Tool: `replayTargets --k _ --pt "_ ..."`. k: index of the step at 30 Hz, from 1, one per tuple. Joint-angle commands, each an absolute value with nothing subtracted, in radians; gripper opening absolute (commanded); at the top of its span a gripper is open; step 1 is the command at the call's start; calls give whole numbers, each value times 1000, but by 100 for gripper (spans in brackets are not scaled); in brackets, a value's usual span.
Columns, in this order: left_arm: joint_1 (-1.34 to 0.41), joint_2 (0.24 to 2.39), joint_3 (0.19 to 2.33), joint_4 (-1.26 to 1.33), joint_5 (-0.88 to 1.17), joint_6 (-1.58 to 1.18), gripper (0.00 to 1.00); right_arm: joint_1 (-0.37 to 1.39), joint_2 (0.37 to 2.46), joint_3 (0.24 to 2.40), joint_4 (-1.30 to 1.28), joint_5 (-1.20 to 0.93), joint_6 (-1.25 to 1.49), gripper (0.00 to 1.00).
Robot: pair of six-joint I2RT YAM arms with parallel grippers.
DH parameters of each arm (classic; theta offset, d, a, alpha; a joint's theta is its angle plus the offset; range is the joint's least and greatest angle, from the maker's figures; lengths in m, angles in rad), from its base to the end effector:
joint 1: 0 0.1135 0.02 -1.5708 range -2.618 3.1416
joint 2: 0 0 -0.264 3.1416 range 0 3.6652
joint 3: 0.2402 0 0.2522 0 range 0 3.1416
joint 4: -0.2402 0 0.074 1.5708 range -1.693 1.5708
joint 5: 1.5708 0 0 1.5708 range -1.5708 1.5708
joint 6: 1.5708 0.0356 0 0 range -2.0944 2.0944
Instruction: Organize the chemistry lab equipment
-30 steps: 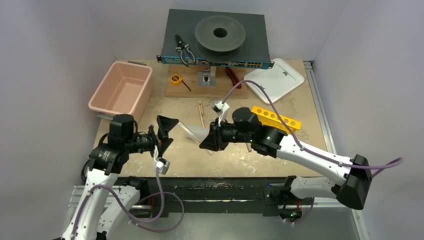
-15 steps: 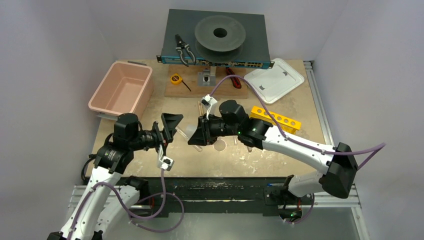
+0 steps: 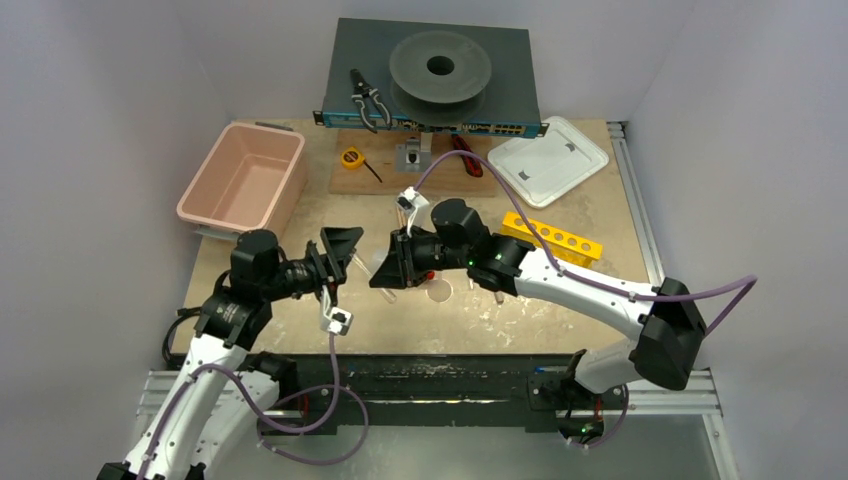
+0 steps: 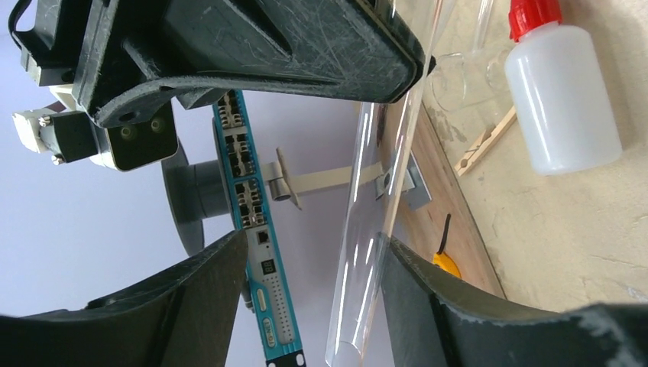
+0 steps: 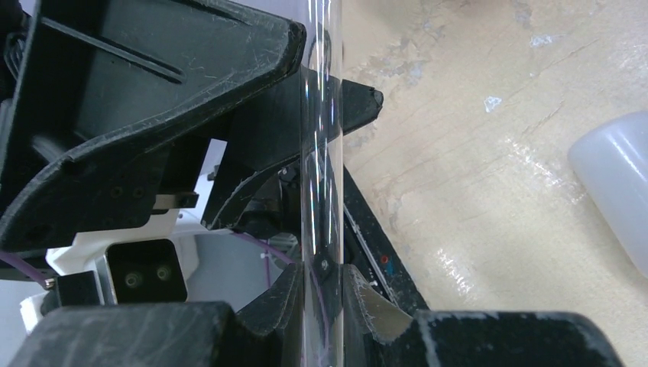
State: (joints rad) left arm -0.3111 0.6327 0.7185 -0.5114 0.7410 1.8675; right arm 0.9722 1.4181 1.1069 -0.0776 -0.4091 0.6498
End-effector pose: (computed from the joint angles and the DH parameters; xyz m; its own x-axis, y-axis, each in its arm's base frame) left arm 0.1234 -0.0649 0.3090 0.8906 0.4548 -0.0002 0.1387 -0.2712 0.9525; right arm 0.1743 0.2807 0.3161 -0.7542 -0.1205 -0.6455 -0.6394 0.3590 0.6799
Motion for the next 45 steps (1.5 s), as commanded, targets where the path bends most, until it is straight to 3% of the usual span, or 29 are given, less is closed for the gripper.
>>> replayTargets --k 1,7,15,19,22,24,26,33,40,42,45 --pt "-319 600 682 -385 763 1824 61 971 1404 1142 -36 -386 678 0" --pt "-318 591 663 -378 760 1823 53 969 1410 1143 -33 -378 684 0" --pt "-318 599 663 -392 729 1817 29 969 1392 1126 -8 -397 692 0" --pt "-319 606 674 -425 717 1813 26 968 1387 1127 -5 -413 690 0" --pt "-318 608 680 -441 712 1808 18 968 1384 1135 -6 -423 689 1" --pt "-319 606 680 -452 714 1797 10 966 1376 1141 -6 -423 683 9" --pt "-318 601 683 -443 724 1727 5 959 1363 1148 -5 -419 676 27" --pt "-319 610 714 -497 678 1492 1 900 1310 1238 -47 -390 613 71" --pt "-318 768 1000 -709 611 784 0 825 1170 1294 -82 -282 451 92" --pt "-318 809 1071 -780 655 603 0 825 1123 1249 -47 -259 435 98" --pt "-318 789 1079 -713 796 280 0 825 1057 1145 63 -258 456 99"
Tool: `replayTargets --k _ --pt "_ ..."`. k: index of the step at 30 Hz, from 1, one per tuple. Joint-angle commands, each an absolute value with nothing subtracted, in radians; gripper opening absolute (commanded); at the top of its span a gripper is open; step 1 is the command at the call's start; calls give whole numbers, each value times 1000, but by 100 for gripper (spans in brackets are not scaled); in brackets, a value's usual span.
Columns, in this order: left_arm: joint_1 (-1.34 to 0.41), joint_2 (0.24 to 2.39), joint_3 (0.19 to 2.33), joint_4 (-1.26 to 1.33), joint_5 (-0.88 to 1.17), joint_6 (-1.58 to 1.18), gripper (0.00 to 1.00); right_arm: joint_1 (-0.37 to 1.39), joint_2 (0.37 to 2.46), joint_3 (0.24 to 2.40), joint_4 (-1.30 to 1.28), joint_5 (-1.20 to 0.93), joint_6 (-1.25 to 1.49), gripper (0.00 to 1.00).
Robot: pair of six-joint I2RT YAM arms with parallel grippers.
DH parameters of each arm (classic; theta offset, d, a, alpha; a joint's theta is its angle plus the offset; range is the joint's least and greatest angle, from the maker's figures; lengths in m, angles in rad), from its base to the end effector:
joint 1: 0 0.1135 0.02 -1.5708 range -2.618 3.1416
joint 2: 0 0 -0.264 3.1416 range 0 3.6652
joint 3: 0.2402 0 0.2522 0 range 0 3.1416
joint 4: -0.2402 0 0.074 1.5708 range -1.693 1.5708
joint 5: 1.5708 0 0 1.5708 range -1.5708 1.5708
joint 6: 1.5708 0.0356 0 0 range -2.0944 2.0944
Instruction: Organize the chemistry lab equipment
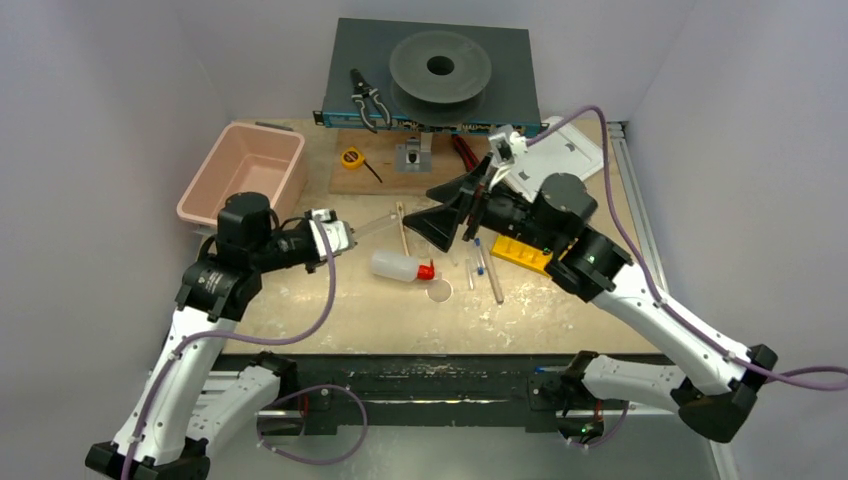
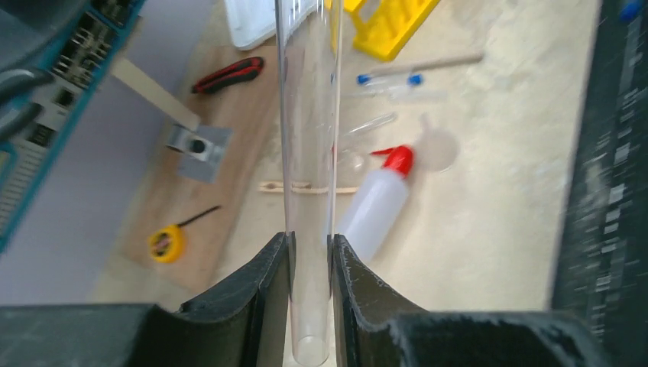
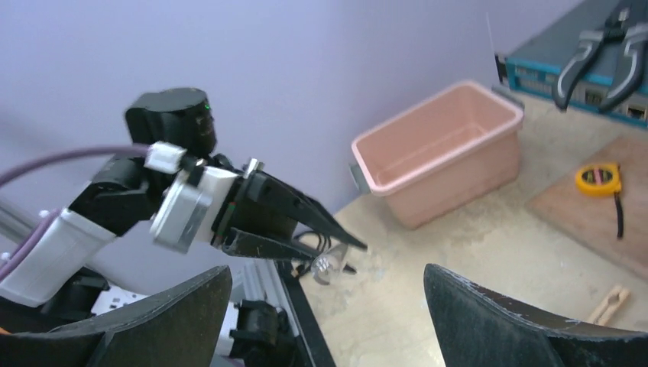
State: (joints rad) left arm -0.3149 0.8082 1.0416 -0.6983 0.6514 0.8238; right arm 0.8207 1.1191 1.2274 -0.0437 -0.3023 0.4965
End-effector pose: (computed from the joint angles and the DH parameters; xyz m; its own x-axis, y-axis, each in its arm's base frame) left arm 0.1393 -0.0681 0.3735 0.2692 0.5260 -0.8068 0.8302 0.2978 0.4712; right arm 0.1624 0.1898 0.4441 -0.3905 0.2480 -0.8866 -0.8131 0.3586 0.4585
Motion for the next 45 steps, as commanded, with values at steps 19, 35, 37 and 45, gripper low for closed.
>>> replayTargets --k 19,35,37,45 --pt "-319 716 890 -370 948 -256 1 932 1180 1182 174 -357 405 90" --pt "-319 740 901 -437 997 -143 0 934 1276 1233 171 -377 463 31" --pt "-319 739 902 -451 996 -125 0 934 1280 1239 167 -371 465 21" --pt "-319 772 978 -568 879 -92 92 933 1227 1229 39 -216 422 0"
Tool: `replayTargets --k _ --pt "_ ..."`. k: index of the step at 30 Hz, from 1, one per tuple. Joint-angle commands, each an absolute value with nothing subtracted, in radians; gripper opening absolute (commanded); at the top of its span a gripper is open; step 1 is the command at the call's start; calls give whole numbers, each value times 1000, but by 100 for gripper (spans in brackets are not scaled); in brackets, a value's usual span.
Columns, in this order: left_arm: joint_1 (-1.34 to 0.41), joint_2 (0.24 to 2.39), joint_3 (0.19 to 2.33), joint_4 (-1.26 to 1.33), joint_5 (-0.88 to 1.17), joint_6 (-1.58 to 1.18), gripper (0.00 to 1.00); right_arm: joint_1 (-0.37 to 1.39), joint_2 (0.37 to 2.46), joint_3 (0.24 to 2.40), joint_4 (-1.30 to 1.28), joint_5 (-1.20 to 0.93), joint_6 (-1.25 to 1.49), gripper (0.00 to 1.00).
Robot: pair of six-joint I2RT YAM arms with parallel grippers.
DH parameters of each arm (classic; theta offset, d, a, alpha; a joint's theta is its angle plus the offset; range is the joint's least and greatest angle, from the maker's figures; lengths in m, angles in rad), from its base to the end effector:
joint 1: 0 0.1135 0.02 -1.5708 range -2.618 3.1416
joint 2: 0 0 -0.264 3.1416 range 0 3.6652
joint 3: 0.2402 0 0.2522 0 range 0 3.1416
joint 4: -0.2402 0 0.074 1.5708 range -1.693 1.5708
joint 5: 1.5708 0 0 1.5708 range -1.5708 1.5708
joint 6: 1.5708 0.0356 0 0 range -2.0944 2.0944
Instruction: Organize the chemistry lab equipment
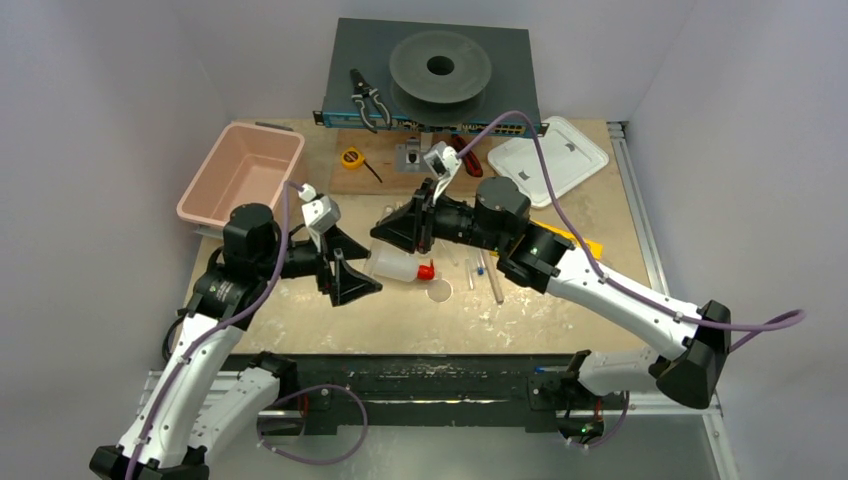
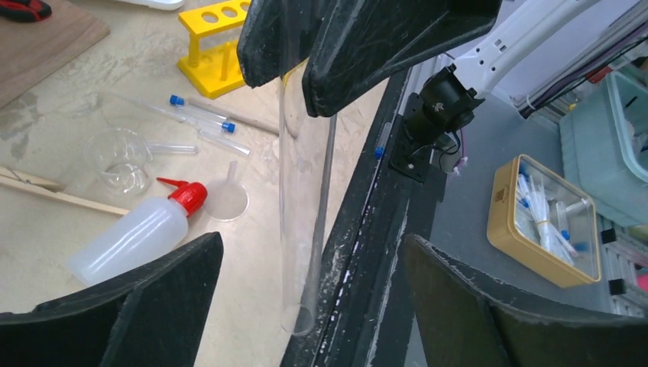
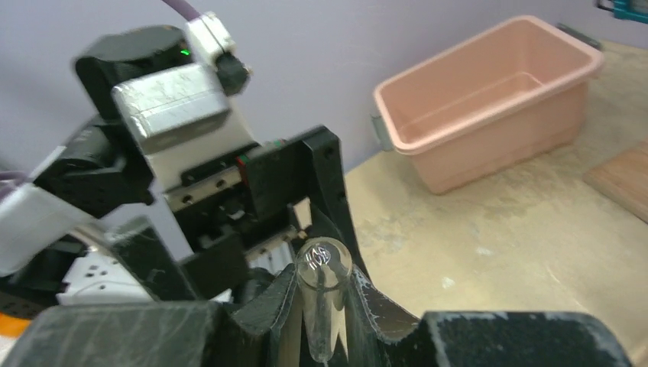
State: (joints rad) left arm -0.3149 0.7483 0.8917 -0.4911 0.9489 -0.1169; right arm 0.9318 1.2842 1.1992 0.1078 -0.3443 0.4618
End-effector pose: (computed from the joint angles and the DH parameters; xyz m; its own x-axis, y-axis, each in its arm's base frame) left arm 0.1332 -0.0738 0.3552 -0.4276 0.0678 -0.9014 0.8630 0.3274 -0.3847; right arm 0.1705 0.2496 0.4082 -0.4142 0.1458 -0.8984 -0.8627 0.2519 0.4386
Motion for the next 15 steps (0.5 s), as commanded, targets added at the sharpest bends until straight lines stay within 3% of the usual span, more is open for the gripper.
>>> replayTargets --k 1,6,15 --pt "-319 791 1005 -603 854 -79 97 928 1209 1219 8 -150 408 0" --pt "-318 877 1125 -805 762 45 100 829 1092 1103 -146 140 416 0" --pt "-318 832 1056 -726 813 58 100 748 1029 1026 -79 -32 489 0"
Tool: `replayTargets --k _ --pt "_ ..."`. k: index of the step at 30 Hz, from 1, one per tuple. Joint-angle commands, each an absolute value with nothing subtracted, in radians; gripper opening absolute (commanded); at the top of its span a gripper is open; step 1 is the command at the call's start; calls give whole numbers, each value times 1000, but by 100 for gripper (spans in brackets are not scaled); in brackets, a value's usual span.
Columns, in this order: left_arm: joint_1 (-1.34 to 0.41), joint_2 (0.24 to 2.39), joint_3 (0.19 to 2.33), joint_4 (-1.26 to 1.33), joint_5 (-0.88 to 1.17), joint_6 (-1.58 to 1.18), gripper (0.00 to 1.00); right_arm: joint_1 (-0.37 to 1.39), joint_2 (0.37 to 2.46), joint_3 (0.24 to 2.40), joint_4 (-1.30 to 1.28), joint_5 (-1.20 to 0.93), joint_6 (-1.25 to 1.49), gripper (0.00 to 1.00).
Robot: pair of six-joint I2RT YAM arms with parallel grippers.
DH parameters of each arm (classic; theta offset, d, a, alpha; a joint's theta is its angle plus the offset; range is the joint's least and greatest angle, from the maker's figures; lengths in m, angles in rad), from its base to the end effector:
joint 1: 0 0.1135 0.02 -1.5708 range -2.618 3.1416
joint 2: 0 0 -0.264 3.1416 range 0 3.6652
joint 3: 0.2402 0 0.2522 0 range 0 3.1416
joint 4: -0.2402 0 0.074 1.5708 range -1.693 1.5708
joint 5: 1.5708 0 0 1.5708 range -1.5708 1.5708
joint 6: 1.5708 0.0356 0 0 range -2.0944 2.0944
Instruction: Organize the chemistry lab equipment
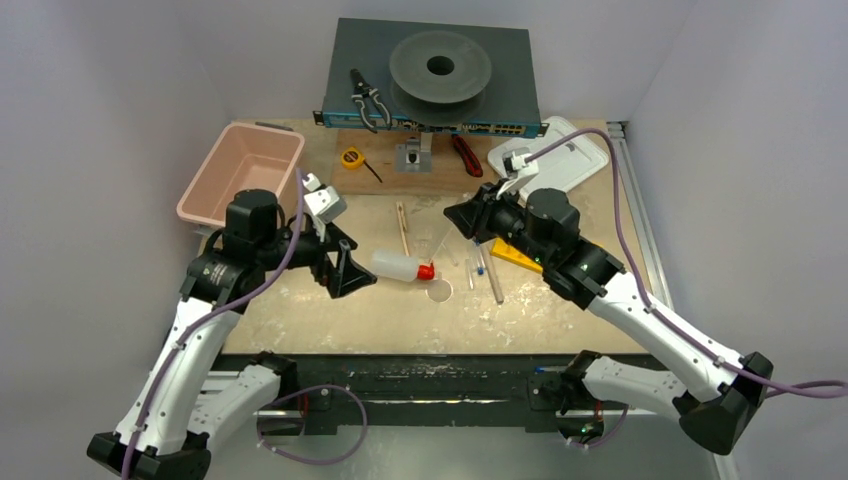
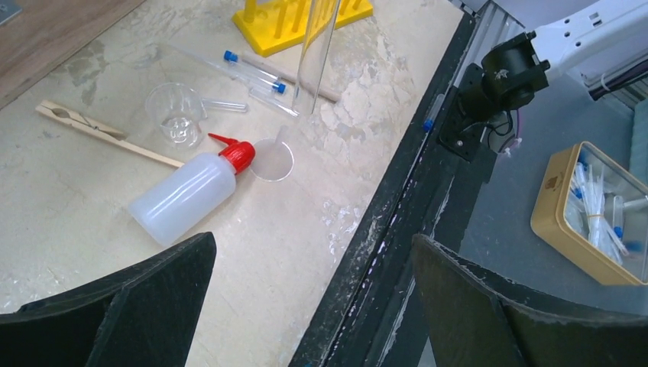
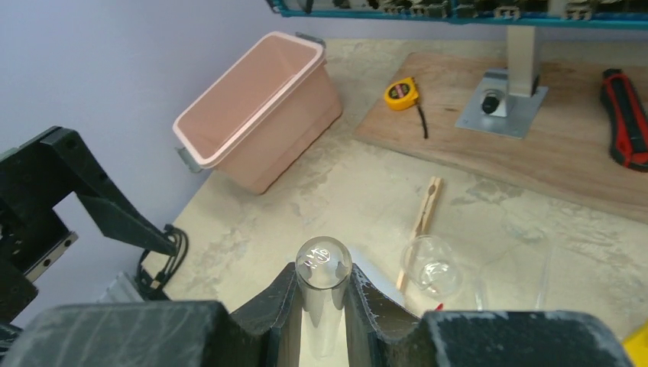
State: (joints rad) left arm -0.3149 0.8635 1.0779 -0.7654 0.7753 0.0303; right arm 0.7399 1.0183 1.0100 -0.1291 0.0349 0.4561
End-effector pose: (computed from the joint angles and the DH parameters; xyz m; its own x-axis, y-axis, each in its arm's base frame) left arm 0.1442 -0.0732 0.3729 -0.4737 0.1771 -0.8627 0.8030 0.4892 -0.3405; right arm 0.1747 0.1578 0.3812 -0.3763 0.2525 -0.8914 -0.5374 0.7242 0.4320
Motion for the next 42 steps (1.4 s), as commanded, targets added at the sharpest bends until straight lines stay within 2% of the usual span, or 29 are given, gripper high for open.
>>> replayTargets --k 1,4,9,11,14,19,23,29,37,38,42 --pt "-318 821 1052 -722 838 91 100 749 1040 1036 -67 -72 506 0" --pt "-319 760 1043 -747 880 333 100 749 1089 1101 -97 -170 540 0" --pt "-319 651 1049 -852 824 1074 100 744 1187 1228 -178 -383 562 0" --pt "-319 554 967 -846 821 1417 100 742 1227 1263 -190 -489 580 0" --pt "-319 418 760 -662 870 1823 100 742 1290 1309 -193 -564 612 0" --pt "-319 421 683 -656 1050 2273 100 751 1365 1322 -117 -664 705 0" --pt "-319 456 679 -672 1102 2491 100 771 1407 1325 -80 -706 744 0" --pt "-319 504 695 -722 1146 2665 100 787 1467 1323 -8 -779 808 0" --pt "-346 526 671 -654 1166 2684 99 809 1573 1375 44 -818 873 0" --pt "-346 526 672 -651 1165 2684 96 809 1586 1379 45 -821 879 0" --pt "-348 519 674 -650 1168 2684 70 808 1628 1381 79 -833 906 0"
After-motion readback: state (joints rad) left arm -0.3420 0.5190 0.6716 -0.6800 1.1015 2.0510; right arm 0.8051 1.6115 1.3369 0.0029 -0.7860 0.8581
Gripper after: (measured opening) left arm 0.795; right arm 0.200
